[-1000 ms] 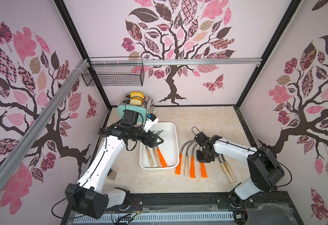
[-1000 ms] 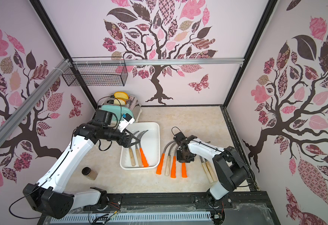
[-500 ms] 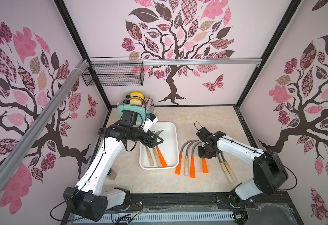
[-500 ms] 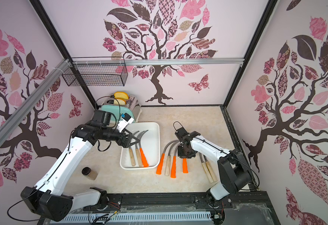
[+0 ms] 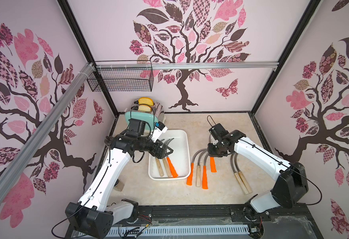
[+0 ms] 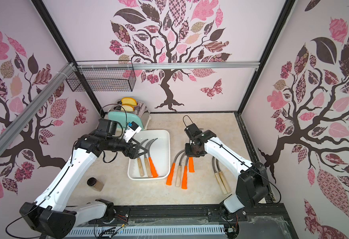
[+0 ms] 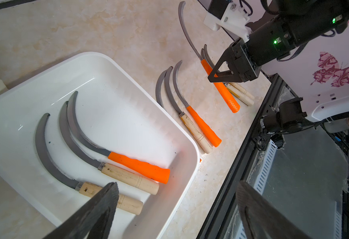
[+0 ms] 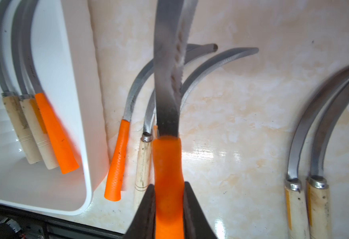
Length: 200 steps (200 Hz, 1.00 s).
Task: Put small sickles into storage boxes
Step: Pick up the sickle at the center of the board, then place the sickle in the storage box.
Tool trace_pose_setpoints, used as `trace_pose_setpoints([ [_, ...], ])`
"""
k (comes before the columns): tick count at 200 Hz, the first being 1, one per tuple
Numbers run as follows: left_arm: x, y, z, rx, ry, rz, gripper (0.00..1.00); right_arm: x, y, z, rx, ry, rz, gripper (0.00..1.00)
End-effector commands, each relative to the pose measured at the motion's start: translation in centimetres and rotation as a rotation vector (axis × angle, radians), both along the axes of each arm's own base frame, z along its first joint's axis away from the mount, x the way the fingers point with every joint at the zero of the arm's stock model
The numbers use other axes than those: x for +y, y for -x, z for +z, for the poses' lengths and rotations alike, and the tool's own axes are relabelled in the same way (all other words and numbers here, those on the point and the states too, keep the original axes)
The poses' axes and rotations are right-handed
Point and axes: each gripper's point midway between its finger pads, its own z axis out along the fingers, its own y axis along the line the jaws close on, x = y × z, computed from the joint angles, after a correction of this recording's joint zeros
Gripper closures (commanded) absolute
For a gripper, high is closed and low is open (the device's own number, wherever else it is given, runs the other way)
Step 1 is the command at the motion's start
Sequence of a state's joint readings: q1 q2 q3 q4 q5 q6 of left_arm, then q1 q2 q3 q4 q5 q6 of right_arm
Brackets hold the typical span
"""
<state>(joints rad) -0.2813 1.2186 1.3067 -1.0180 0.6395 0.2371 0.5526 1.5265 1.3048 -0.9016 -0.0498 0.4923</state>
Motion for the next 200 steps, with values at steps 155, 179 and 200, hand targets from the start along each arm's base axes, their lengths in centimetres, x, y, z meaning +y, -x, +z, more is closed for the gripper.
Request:
trace_pose_setpoints([
  [155,3.2,-0.5,1.7,-0.113,0.016,0.147,0.07,17.8,-1.1,2.0,-0.01,-0.168,0.291,1.0],
  [179,3.2,-0.6,2.1,-0.123,0.018,0.15,0.07,19.3,-1.2,0.7,0.007,-0.17,0.309,1.0],
  [200,3.2,-0.7,2.2,-0.125,0.022,0.15,0.07,20.1,-1.5,-0.1,0.013,-0.174,0.315,1.0],
])
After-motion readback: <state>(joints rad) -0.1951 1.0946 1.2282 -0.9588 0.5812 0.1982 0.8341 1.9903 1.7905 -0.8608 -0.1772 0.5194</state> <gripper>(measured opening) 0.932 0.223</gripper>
